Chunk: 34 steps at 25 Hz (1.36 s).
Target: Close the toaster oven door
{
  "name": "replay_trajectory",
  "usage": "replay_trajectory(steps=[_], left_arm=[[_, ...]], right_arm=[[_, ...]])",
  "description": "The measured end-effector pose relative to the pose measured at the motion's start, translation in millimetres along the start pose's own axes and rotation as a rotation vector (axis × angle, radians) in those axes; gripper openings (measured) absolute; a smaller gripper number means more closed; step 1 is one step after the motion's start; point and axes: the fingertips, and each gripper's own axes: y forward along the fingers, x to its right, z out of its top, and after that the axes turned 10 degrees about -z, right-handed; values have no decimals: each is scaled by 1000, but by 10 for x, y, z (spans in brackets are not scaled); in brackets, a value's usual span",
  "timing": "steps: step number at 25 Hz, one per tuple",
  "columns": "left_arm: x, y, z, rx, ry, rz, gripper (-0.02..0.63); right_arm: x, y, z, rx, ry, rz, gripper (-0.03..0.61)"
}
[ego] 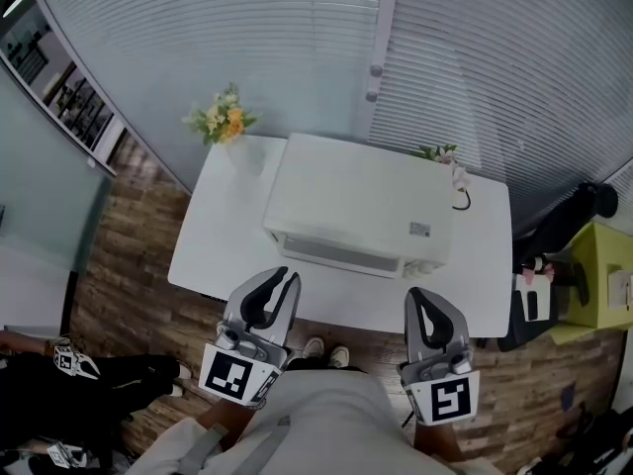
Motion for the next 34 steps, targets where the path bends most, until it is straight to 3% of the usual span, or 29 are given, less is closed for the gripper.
replay_trajectory(steps=[9,27,34], left_arm=[[118,-31,107,10,39,-1,49],[151,-13,67,16,18,-19,38],[138,-47,10,-3,2,-25,35]], right_arm=[[-18,7,79,-7,38,-4,5],[-64,7,86,-13,41,1,5],[-81,-5,50,17,-36,14,5]])
